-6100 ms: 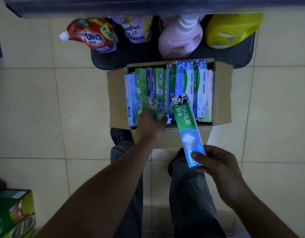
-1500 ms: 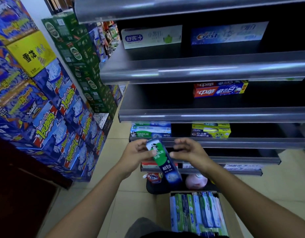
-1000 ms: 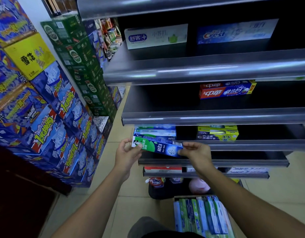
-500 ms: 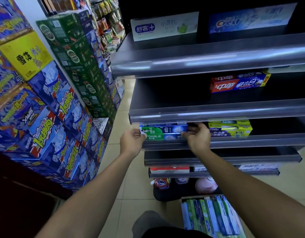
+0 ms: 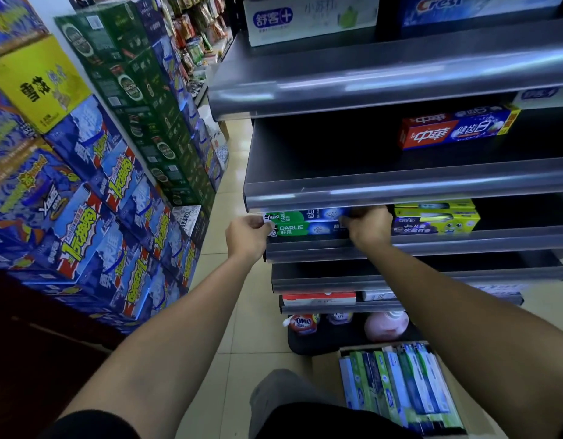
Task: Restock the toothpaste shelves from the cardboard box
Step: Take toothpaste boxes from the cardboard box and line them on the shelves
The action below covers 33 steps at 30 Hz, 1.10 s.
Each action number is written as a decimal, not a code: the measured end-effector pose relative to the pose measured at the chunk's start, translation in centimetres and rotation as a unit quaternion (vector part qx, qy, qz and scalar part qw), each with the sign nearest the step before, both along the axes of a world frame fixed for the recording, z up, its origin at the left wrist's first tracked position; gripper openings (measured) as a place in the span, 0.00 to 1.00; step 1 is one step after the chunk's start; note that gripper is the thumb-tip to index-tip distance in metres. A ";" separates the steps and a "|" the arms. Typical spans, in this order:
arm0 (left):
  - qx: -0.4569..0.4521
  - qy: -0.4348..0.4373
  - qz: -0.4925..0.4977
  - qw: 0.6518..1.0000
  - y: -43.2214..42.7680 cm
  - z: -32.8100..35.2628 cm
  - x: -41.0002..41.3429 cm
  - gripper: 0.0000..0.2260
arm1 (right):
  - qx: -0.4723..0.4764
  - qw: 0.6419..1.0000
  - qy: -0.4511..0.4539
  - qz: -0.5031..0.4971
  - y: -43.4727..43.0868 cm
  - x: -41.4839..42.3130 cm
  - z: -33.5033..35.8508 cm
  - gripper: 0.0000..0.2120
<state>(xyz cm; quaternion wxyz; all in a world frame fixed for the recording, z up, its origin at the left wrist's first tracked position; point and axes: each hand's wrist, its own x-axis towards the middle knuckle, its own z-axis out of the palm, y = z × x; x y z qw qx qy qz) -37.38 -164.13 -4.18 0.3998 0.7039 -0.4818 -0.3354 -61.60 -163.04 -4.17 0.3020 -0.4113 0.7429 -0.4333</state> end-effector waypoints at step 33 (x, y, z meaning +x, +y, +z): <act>0.461 -0.117 -0.149 0.867 31.8 -32.7 -29.9 0.14 | 0.389 0.915 -0.102 0.016 30.8 -29.3 -30.7 0.04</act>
